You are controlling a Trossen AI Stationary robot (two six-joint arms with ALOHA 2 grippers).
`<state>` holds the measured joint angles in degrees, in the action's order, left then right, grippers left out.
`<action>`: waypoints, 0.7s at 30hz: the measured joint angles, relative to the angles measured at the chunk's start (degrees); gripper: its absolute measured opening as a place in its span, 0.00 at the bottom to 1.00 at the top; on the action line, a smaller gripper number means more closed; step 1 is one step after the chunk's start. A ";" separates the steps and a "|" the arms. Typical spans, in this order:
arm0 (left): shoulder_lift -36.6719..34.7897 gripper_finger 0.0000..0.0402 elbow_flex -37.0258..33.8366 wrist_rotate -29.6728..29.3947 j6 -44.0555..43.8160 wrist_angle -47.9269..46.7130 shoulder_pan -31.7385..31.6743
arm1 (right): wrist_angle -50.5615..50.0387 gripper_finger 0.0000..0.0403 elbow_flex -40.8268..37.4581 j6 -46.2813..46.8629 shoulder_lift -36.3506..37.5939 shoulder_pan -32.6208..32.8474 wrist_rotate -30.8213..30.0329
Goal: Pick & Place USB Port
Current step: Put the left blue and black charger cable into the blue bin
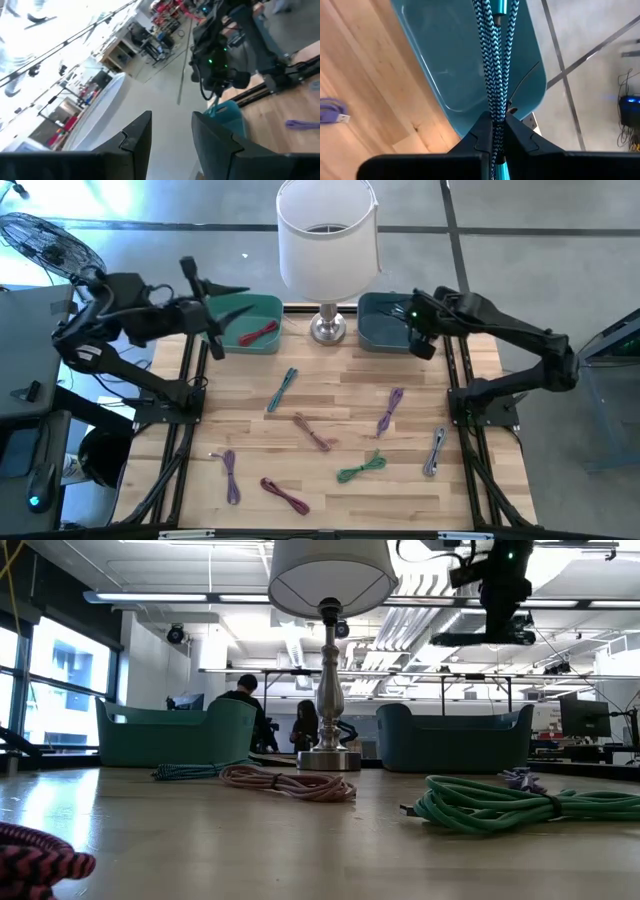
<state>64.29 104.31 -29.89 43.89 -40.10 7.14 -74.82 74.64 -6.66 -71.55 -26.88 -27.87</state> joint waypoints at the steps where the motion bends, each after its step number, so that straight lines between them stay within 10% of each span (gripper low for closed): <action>1: -0.42 0.34 0.00 -0.50 0.11 -0.27 0.00 | 0.84 0.04 -0.60 -0.61 0.00 -0.67 0.17; 15: -0.29 0.34 0.00 -9.20 3.47 -3.72 0.00 | 16.60 0.04 -8.09 -7.57 0.00 -7.35 6.65; 21: -0.04 0.34 0.00 -9.98 3.25 -4.56 0.00 | 22.31 0.26 -8.92 -8.43 -0.03 -9.67 10.24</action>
<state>64.25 104.31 -39.87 47.13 -44.66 7.14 -52.50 65.72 -15.09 -71.58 -36.55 -17.63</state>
